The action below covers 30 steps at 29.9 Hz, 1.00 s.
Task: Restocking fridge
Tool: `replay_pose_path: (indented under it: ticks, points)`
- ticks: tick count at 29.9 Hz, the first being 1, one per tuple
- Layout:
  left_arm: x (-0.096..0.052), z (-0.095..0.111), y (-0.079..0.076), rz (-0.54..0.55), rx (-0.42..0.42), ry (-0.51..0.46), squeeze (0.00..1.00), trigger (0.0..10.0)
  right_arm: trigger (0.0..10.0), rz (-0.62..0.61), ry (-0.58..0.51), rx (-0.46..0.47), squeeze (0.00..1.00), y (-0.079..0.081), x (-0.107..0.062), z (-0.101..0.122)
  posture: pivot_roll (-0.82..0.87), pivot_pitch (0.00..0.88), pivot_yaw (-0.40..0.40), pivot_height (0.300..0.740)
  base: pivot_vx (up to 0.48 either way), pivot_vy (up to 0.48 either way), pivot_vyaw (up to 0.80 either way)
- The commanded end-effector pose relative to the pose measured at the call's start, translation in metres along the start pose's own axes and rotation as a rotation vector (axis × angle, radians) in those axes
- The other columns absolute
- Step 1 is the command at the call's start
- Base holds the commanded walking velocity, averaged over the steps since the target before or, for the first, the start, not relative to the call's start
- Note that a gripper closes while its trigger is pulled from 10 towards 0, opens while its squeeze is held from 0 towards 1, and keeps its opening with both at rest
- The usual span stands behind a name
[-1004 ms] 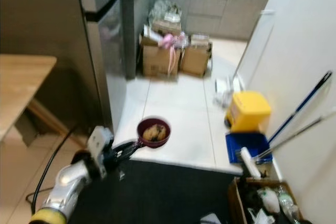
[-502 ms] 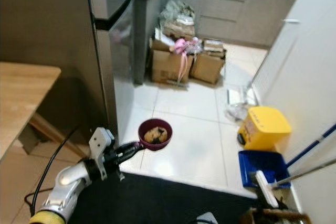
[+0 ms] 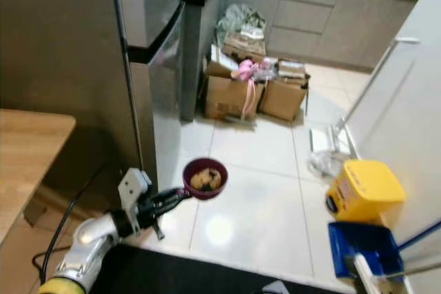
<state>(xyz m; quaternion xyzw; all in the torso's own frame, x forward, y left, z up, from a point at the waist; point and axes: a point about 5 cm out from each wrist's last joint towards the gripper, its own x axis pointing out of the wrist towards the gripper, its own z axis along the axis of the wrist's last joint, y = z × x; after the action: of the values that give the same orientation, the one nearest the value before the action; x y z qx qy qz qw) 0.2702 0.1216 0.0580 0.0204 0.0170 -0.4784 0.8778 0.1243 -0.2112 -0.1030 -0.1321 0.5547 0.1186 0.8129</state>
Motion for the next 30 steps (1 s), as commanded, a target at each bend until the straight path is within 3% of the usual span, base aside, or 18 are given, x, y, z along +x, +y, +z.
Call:
replay_pose_path:
  ticks: [1, 7, 16, 22, 30]
  points:
    - [0.004, 0.007, -0.001, -0.026, 0.031, -0.016, 0.0, 10.0, 10.0, -0.018, 0.0, 0.005, 0.0, -0.006, -0.001, -0.001, 0.08, 0.0, -0.091, 0.74, 0.428, 0.0, 0.0]
    - [0.005, 0.006, -0.001, 0.003, 0.019, -0.01, 0.0, 10.0, 10.0, -0.015, -0.008, 0.011, 0.0, -0.005, 0.0, 0.004, 0.08, 0.0, -0.091, 0.74, 0.348, 0.0, 0.0]
    - [0.01, 0.008, -0.005, -0.005, 0.01, -0.003, 0.0, 10.0, 10.0, 0.004, -0.016, 0.008, 0.0, -0.003, -0.001, 0.003, 0.09, 0.006, -0.09, 0.74, 0.027, -0.125, 0.0]
    - [0.014, 0.007, -0.011, -0.023, 0.003, 0.003, 0.0, 10.0, 10.0, 0.01, -0.037, 0.03, 0.0, 0.004, 0.002, 0.012, 0.09, 0.004, -0.089, 0.74, 0.256, -0.393, 0.74]
    - [0.013, 0.007, -0.012, -0.027, 0.003, 0.01, 0.0, 10.0, 10.0, 0.016, -0.042, 0.032, 0.0, 0.002, 0.002, 0.012, 0.1, 0.002, -0.09, 0.74, 0.267, -0.39, 0.79]
